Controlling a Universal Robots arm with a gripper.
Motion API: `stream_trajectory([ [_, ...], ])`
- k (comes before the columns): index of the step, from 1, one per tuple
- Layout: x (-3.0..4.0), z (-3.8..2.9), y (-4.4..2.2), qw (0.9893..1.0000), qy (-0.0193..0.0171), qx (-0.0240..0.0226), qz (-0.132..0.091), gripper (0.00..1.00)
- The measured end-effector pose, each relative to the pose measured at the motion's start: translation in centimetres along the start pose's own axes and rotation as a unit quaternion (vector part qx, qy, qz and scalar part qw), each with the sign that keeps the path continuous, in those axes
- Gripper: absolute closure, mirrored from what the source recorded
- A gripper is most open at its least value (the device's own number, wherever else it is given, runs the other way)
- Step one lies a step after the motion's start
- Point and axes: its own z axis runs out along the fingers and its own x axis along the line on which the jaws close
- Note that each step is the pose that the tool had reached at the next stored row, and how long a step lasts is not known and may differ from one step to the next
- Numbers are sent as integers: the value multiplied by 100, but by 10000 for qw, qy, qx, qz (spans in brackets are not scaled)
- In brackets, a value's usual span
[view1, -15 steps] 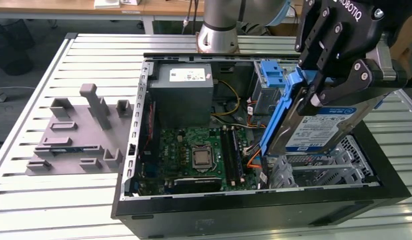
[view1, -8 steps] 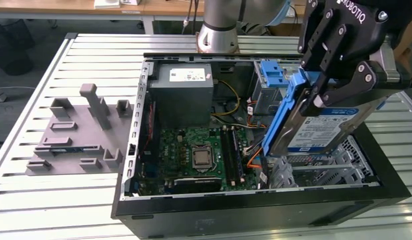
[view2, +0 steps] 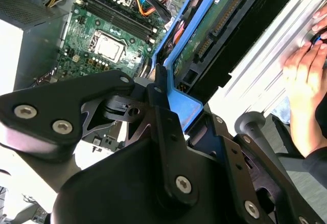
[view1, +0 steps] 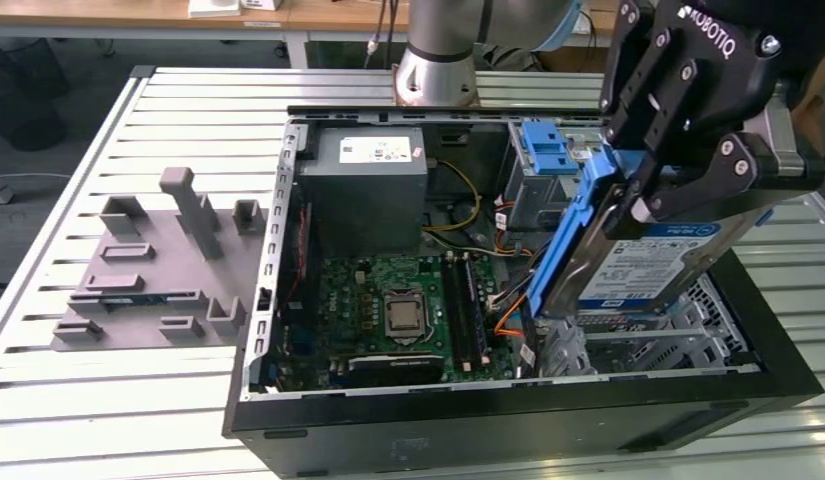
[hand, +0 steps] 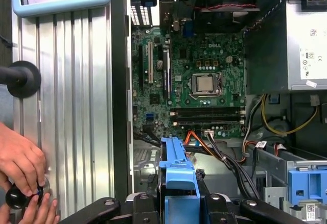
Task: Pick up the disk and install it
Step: 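Insert the disk into the insertion slot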
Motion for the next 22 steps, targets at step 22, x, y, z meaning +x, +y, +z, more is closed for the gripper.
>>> stream_trajectory([
  [22,-4,48,-151,10000,-1,0,1,64],
])
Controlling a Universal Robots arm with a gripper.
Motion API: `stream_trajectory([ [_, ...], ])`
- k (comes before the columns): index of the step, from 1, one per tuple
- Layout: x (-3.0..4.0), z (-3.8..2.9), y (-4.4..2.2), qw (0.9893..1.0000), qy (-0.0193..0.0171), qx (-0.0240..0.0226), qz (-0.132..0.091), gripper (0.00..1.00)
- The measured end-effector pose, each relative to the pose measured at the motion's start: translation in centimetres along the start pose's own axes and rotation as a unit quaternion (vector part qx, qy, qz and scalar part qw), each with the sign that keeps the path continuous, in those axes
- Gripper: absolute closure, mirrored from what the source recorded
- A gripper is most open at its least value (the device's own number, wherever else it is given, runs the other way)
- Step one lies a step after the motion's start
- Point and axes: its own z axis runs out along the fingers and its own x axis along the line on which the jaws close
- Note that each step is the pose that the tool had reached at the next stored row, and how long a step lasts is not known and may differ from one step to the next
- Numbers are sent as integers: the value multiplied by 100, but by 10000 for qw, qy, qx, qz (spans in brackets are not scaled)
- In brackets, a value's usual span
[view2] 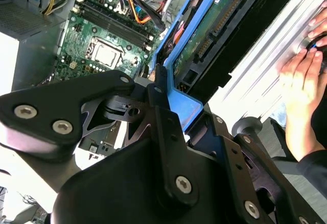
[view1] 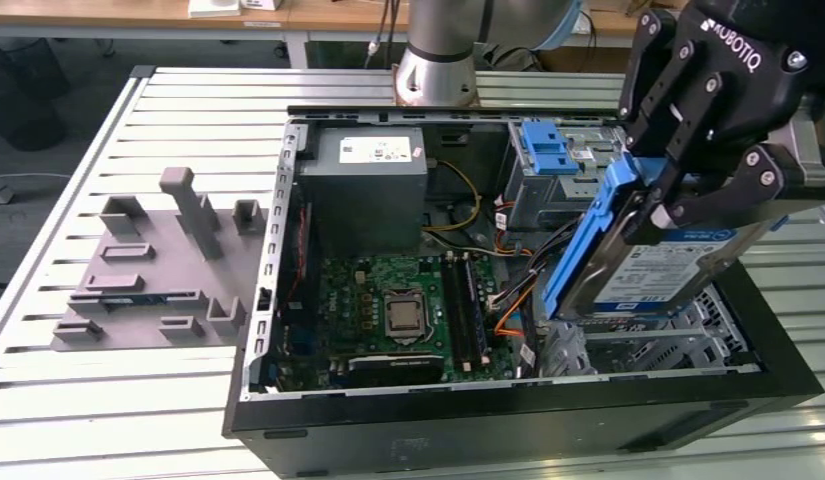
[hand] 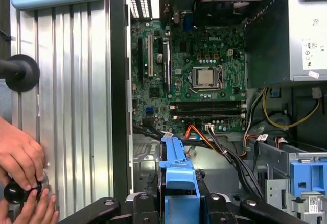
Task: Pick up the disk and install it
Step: 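Insert the disk into the insertion slot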
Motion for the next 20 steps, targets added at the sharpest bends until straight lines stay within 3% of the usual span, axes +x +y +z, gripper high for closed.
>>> stream_trajectory([
  [3,-3,10,-61,10000,0,0,-25,64],
  [6,-4,22,-86,9999,3,-1,-132,64],
  [20,-12,60,-222,9999,3,-2,-134,64],
])
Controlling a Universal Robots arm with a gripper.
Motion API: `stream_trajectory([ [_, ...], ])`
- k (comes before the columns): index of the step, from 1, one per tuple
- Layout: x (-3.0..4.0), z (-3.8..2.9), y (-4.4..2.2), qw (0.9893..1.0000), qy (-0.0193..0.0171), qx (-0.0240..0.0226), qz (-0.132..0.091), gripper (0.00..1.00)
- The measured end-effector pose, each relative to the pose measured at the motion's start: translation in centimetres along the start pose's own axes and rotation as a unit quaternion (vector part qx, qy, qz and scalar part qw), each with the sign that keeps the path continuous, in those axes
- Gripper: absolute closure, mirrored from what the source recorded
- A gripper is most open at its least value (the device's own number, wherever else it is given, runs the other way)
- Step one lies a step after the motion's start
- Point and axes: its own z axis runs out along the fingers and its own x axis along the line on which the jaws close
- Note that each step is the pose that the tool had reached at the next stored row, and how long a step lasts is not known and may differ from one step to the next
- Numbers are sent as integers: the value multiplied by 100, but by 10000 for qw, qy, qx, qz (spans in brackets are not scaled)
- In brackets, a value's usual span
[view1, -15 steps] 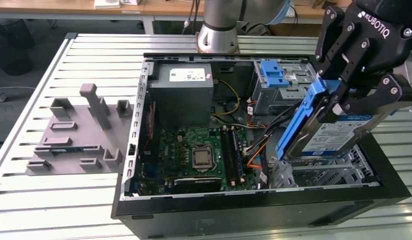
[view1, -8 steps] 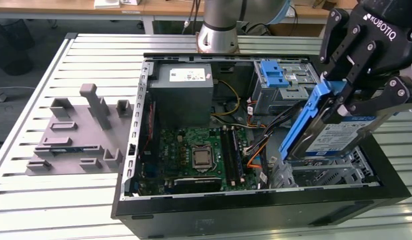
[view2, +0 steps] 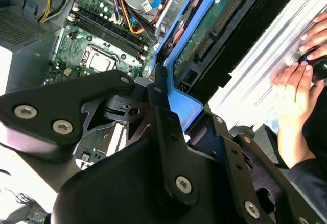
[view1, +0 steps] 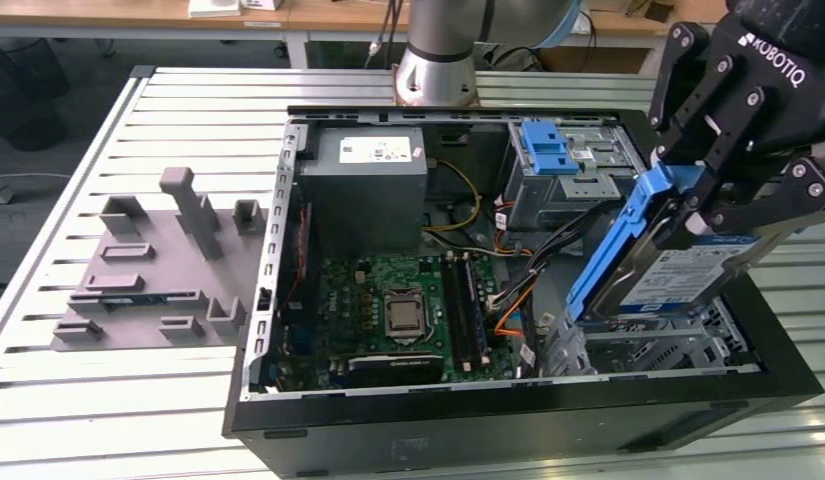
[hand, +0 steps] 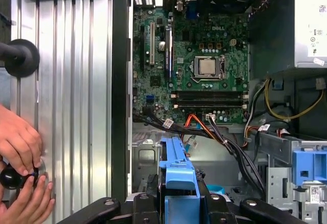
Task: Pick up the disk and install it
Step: 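Insert the disk into the insertion slot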
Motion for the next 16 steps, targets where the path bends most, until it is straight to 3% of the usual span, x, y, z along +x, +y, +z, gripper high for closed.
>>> stream_trajectory([
  [5,-1,18,-54,10000,0,-1,0,64],
  [16,-1,26,-86,10000,-3,0,0,64],
])
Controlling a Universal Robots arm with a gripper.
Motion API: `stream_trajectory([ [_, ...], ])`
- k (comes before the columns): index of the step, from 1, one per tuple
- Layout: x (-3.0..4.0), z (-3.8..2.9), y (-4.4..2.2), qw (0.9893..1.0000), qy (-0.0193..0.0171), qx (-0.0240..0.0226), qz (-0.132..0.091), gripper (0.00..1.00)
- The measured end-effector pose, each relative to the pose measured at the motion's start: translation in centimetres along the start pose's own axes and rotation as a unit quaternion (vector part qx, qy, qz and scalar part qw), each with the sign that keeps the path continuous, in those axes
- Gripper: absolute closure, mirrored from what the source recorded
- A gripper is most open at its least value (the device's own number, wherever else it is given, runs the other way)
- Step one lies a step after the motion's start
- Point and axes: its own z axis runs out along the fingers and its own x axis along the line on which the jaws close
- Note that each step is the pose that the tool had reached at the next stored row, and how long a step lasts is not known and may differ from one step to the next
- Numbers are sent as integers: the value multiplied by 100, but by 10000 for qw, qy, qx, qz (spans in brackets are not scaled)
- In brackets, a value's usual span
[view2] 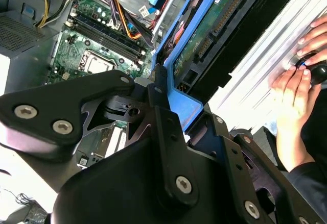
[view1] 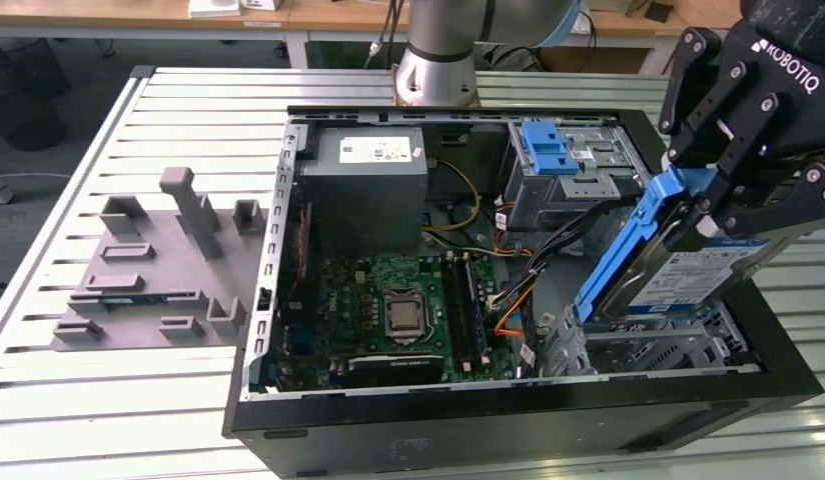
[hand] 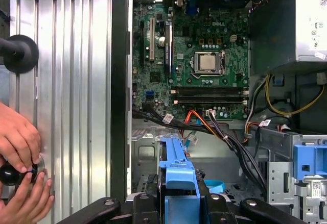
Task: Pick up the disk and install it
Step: 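Insert the disk into the insertion slot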
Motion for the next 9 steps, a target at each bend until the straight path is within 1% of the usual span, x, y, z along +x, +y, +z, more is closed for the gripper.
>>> stream_trajectory([
  [4,-2,20,-28,10000,1,0,0,64],
  [9,-3,50,-32,10000,1,-1,-12,64],
])
